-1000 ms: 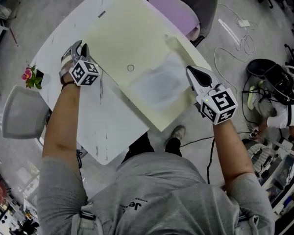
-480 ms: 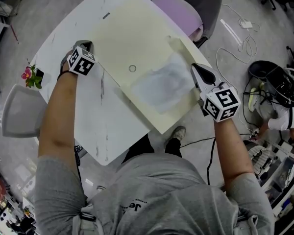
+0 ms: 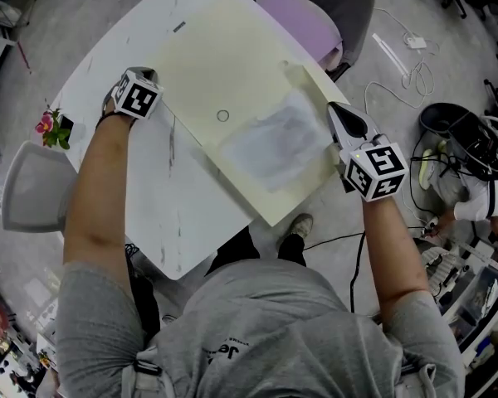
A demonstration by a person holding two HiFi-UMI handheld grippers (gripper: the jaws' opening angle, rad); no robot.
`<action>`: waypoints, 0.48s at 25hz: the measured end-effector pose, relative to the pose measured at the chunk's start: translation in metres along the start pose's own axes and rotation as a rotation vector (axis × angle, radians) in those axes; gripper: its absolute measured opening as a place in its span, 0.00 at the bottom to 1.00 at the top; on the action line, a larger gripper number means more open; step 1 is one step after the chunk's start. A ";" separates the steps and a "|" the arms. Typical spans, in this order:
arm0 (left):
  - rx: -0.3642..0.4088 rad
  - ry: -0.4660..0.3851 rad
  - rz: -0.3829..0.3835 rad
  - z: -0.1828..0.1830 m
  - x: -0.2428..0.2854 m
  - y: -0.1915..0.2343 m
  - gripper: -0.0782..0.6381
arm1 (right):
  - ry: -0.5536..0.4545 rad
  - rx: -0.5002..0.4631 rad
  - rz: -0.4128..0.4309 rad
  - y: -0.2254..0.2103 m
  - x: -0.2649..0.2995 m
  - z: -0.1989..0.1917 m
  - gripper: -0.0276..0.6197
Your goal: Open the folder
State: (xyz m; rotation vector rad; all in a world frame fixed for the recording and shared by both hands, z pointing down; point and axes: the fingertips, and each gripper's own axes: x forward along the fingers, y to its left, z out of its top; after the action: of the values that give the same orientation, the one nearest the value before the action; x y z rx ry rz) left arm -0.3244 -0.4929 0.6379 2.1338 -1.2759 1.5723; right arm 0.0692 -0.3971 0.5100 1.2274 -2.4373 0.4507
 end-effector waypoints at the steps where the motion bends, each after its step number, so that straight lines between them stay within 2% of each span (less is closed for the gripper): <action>1: 0.002 0.002 -0.001 0.000 0.001 -0.001 0.12 | -0.001 -0.001 -0.001 0.000 0.000 0.001 0.05; 12: 0.002 0.007 -0.033 -0.001 0.004 -0.007 0.12 | -0.001 -0.007 -0.012 -0.001 0.002 0.004 0.05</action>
State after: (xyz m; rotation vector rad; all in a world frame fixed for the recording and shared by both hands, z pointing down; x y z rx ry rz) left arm -0.3197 -0.4903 0.6434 2.1377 -1.2306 1.5667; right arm 0.0684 -0.4012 0.5075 1.2387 -2.4289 0.4378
